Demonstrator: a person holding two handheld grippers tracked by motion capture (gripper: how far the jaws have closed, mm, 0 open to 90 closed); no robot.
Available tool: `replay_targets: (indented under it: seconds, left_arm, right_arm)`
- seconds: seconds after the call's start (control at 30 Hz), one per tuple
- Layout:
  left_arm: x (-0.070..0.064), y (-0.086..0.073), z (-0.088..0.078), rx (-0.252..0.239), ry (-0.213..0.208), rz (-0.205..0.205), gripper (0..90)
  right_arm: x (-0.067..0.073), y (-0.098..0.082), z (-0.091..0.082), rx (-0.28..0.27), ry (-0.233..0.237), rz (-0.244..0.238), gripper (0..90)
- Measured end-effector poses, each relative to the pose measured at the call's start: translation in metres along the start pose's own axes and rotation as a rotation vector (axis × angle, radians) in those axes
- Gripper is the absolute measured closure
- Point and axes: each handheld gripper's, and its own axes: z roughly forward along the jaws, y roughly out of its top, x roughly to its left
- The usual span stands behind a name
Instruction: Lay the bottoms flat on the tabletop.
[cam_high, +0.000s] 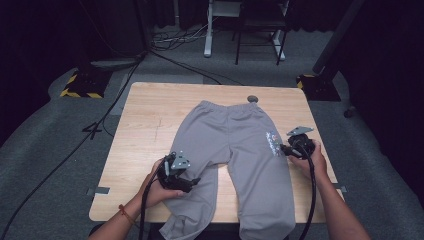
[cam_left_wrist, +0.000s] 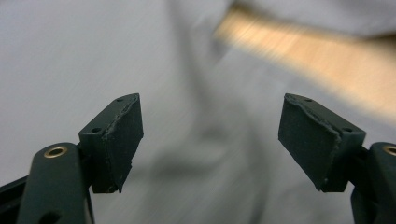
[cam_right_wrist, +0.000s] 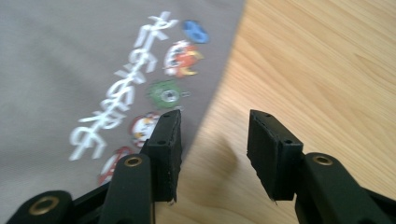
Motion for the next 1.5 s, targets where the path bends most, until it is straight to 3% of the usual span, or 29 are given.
replay_targets:
  seconds: [0.1, 0.13, 0.2, 0.27, 0.33, 0.4, 0.43, 0.47, 0.53, 0.6, 0.7, 0.8, 0.9, 0.97, 1.07, 1.17, 1.33, 1.5]
  left_arm:
    - [-0.014, 0.018, 0.005, -0.009, 0.023, 0.065, 22.7]
    - [-0.017, 0.022, 0.007, -0.007, 0.024, 0.094, 22.6]
    - [-0.016, 0.023, 0.008, -0.007, 0.036, 0.108, 22.5]
    - [-0.006, 0.019, 0.008, 0.005, 0.023, 0.088, 21.2]
    - [0.008, 0.014, 0.006, 0.022, 0.049, 0.073, 21.3]
    - [0.026, 0.007, 0.006, 0.05, 0.114, 0.054, 23.2]
    - [0.037, 0.003, 0.007, 0.057, 0.139, 0.023, 24.4]
    - [0.045, 0.001, 0.009, 0.06, 0.132, -0.001, 25.5]
    - [0.059, -0.003, 0.015, 0.07, 0.11, -0.071, 26.2]
    - [0.064, -0.003, 0.025, 0.093, 0.139, -0.067, 26.0]
    - [0.07, 0.002, 0.038, 0.063, 0.07, -0.108, 24.4]
    - [0.072, 0.009, 0.05, 0.034, 0.093, -0.103, 20.9]
    - [0.074, 0.018, 0.061, 0.034, 0.083, -0.1, 19.3]
    - [0.077, 0.025, 0.067, 0.033, 0.089, -0.101, 18.1]
    - [0.084, 0.037, 0.08, 0.034, 0.081, -0.095, 18.0]
    - [0.095, 0.049, 0.092, 0.035, 0.084, -0.104, 18.1]
    - [0.111, 0.071, 0.115, 0.032, 0.131, -0.151, 18.7]
    - [0.125, 0.09, 0.135, 0.032, 0.155, -0.166, 18.1]
  right_arm:
    - [-0.012, -0.004, 0.001, -0.003, 0.003, 0.064, 55.6]
    - [-0.015, -0.006, 0.002, 0.0, -0.018, 0.075, 54.9]
    - [-0.019, -0.009, 0.001, -0.005, -0.002, 0.113, 52.0]
    - [-0.019, -0.01, -0.002, -0.024, 0.009, 0.111, 50.0]
    - [-0.016, -0.009, -0.007, -0.079, 0.066, 0.127, 47.1]
    - [-0.008, -0.004, -0.013, -0.126, 0.145, 0.119, 42.0]
    - [-0.001, 0.0, -0.015, -0.15, 0.185, 0.106, 40.1]
    - [0.008, 0.004, -0.016, -0.172, 0.234, 0.083, 38.4]
    - [0.024, 0.012, -0.016, -0.186, 0.288, 0.053, 35.1]
    - [0.042, 0.021, -0.011, -0.175, 0.326, 0.017, 32.2]
    - [0.059, 0.03, 0.0, -0.167, 0.347, 0.015, 34.2]
    - [0.064, 0.036, 0.014, -0.172, 0.33, 0.047, 35.4]
    - [0.058, 0.039, 0.026, -0.164, 0.299, 0.115, 31.9]
    - [0.052, 0.039, 0.034, -0.15, 0.252, 0.151, 32.4]
    - [0.045, 0.039, 0.041, -0.164, 0.193, 0.134, 30.0]
    - [0.034, 0.042, 0.048, -0.162, 0.185, 0.138, 26.3]
    - [0.013, 0.048, 0.06, -0.167, 0.167, 0.15, 25.4]
    - [-0.006, 0.053, 0.07, -0.157, 0.134, 0.174, 21.8]
